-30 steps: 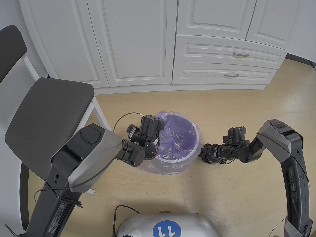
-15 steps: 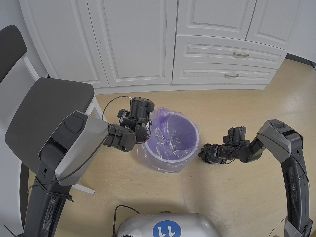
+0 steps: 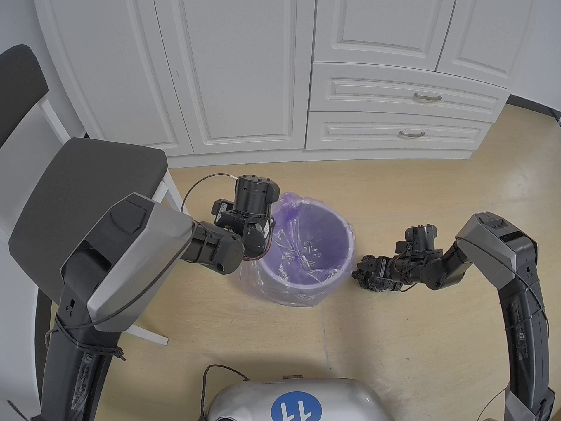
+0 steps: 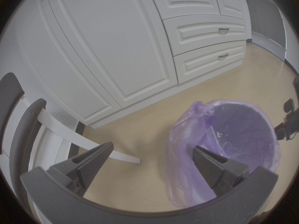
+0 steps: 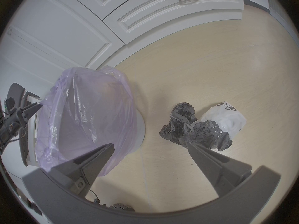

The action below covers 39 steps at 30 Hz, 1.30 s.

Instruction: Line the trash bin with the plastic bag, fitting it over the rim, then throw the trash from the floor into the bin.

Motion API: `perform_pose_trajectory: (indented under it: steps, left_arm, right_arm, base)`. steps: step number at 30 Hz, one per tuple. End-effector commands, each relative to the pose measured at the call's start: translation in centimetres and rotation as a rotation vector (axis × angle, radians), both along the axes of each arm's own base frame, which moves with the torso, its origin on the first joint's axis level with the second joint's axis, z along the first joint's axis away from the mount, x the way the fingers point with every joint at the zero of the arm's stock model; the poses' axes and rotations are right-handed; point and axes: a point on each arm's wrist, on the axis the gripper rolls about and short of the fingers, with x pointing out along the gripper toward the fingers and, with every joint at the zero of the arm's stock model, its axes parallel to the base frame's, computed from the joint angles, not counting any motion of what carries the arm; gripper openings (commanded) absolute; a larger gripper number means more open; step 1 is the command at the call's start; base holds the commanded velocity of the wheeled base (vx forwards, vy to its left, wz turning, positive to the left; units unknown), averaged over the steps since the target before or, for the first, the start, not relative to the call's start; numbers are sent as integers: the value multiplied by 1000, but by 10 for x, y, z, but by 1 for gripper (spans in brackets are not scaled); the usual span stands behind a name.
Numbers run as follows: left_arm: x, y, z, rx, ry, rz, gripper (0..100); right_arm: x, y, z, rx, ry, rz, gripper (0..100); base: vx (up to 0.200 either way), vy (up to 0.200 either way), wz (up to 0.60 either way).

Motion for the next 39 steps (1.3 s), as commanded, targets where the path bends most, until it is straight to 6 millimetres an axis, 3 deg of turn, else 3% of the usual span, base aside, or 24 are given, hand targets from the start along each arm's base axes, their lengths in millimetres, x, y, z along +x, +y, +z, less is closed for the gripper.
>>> perform_pose_trajectory:
  steps: [1,6,11,20,29,39]
  left_arm:
    - [-19,-6,27,-37,5,-36,100]
    - [-9,-2,57,-191,0,-78,100]
    - [-4,2,84,-409,103,-119,100]
    - [6,25,53,-437,299,-85,100]
    - [10,25,37,-426,330,-79,100]
    - [14,19,7,-403,372,-73,100]
  right_arm:
    - [0,0,-1,-1,2,1,100]
    - [0,0,-1,0,0,1,100]
    - [0,0,-1,0,0,1,100]
    - [1,0,-1,0,-1,1,100]
    - [1,0,-2,0,0,1,100]
    - [1,0,-2,-1,0,0,100]
  base:
    - [0,0,0]
    - [0,0,0]
    - [0,0,0]
    - [0,0,0]
    - [0,0,0]
    - [0,0,0]
